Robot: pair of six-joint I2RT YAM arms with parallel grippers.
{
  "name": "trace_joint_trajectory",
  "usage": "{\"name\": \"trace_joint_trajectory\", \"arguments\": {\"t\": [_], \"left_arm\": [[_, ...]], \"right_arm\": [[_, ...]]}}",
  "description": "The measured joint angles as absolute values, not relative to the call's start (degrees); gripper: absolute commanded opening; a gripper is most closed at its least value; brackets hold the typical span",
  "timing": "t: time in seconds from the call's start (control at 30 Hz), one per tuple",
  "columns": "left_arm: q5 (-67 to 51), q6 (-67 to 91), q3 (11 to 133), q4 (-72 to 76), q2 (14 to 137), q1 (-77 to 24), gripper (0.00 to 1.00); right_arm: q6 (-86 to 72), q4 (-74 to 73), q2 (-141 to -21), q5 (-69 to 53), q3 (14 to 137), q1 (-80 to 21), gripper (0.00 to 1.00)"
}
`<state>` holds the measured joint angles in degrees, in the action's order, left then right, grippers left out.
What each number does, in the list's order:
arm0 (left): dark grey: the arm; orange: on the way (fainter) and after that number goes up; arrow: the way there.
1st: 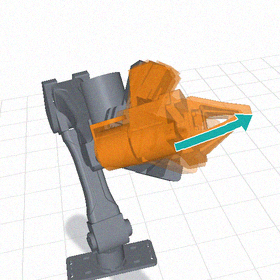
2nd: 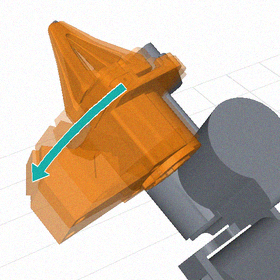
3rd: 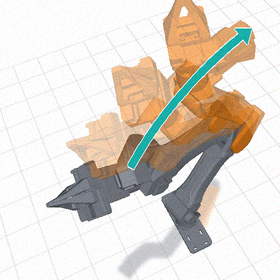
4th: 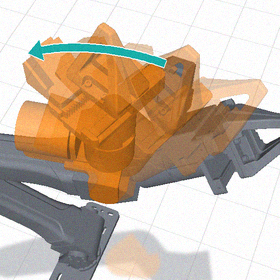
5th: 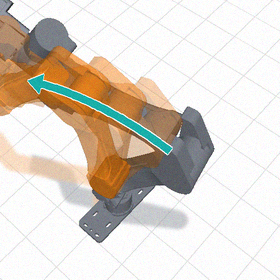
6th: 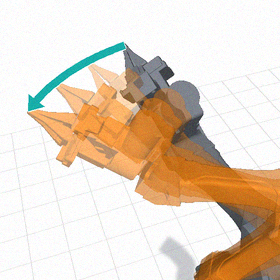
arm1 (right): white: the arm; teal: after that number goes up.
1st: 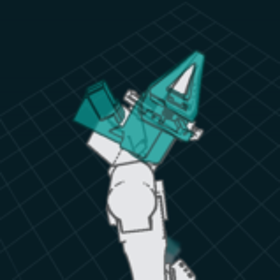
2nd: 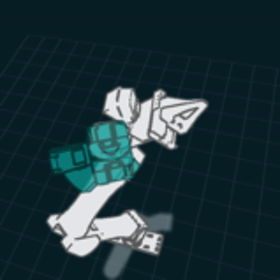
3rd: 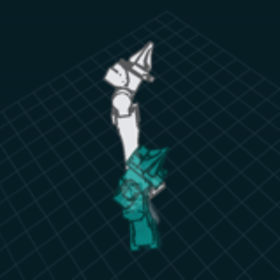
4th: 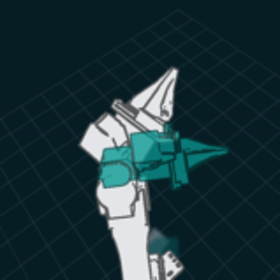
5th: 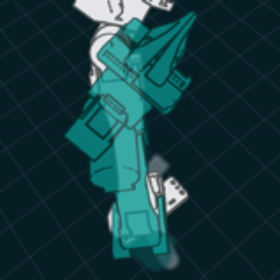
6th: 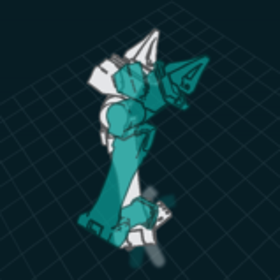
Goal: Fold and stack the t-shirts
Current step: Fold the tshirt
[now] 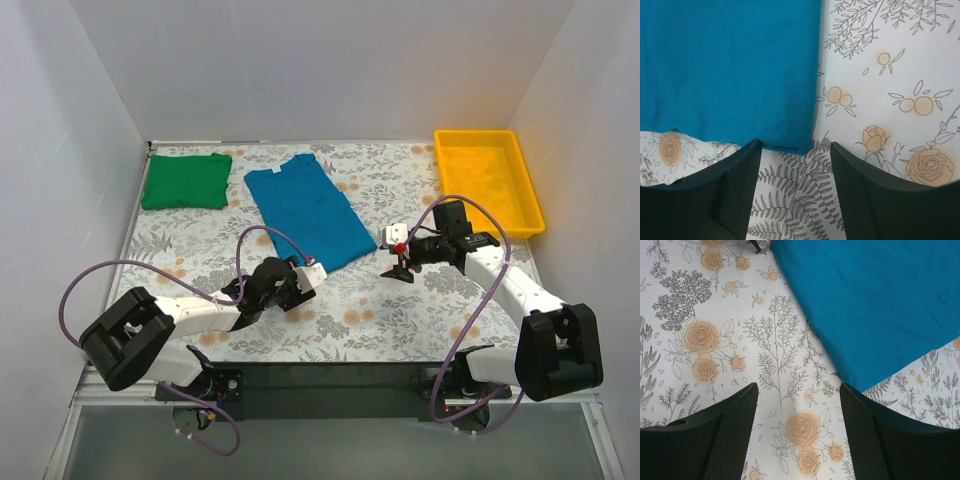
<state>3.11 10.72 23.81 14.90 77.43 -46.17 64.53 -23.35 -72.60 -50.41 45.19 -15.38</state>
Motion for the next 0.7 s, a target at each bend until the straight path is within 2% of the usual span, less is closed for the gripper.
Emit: {"name": "trace_joint_trajectory", "arguments": {"t": [0.2, 0.4, 0.67, 0.7], "left_arm": [[4.6, 10.2, 24.6, 16.6, 79.7, -45.5, 0.53], [5.1, 9.8, 26.0, 18.4, 82.6, -45.1, 0.44], [5.4, 9.3, 25.9, 19.2, 83.2, -45.1, 0.13], [5.4, 9.3, 25.7, 19.4, 83.2, -45.1, 0.11]], "right_arm": [[64.8, -23.4, -72.9, -51.0, 45.2, -15.4, 0.73], [66.3, -23.6, -74.7, -51.4, 45.1, -15.4, 0.72], [70.7, -24.1, -76.0, -50.9, 44.0, -16.3, 0.72], [71.6, -24.0, -76.5, -50.3, 43.9, -16.8, 0.72]]}}
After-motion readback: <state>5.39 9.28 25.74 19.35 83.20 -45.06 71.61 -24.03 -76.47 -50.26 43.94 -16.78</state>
